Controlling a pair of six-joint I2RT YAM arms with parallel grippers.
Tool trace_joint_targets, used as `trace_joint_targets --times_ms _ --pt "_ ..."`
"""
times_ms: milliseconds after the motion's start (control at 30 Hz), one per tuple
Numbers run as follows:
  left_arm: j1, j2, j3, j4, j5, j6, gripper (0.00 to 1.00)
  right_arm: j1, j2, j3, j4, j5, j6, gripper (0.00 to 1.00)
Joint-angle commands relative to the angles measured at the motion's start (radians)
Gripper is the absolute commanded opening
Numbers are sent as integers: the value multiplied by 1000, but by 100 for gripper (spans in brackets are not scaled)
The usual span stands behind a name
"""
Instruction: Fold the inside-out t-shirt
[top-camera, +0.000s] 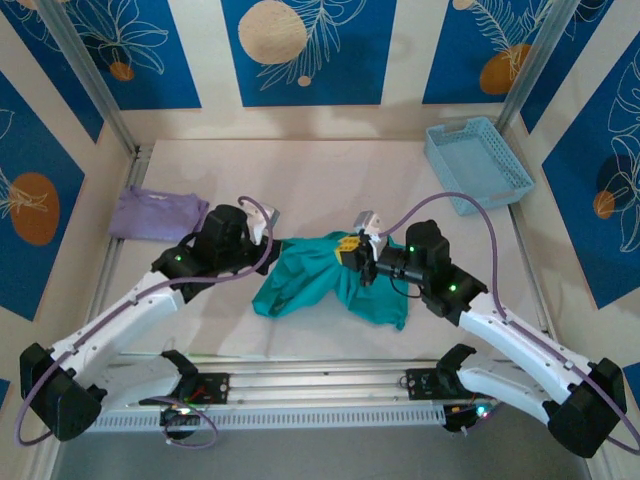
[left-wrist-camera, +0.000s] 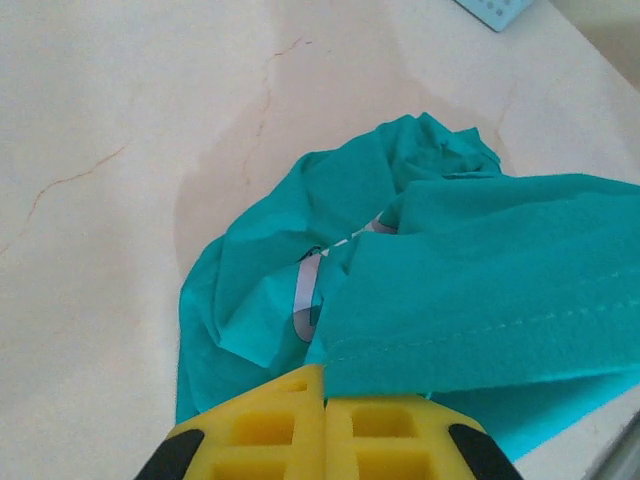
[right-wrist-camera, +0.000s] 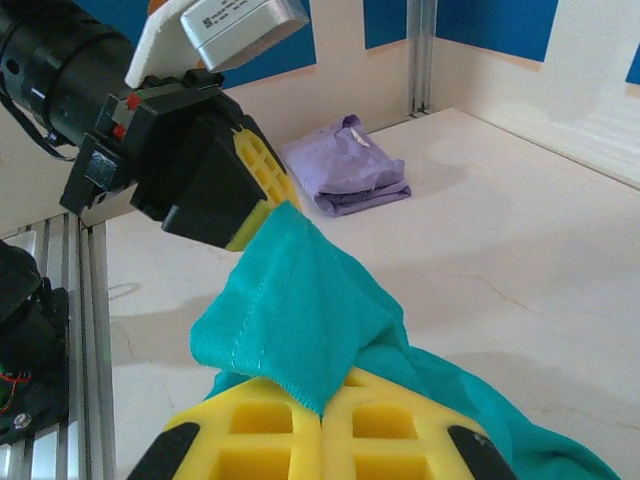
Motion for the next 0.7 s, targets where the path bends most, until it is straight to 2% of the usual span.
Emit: trace_joint_targets --times_ms 0,67,200,267,367,667 --pt "12 -46 27 -19 40 27 0 -29 -14 31 -35 35 37 0" --pt "14 -89 27 -13 84 27 0 -54 16 79 -129 64 76 0" --pt "15 -139 39 5 203 8 0 -34 67 99 -200 114 70 8" --pt "14 -145 63 -19 204 13 0 -18 80 91 -214 185 54 13" --pt "14 -129 95 -56 199 25 0 5 77 69 -195 219 29 21" --pt "14 -57 165 -133 173 45 0 73 56 62 -247 373 -42 36"
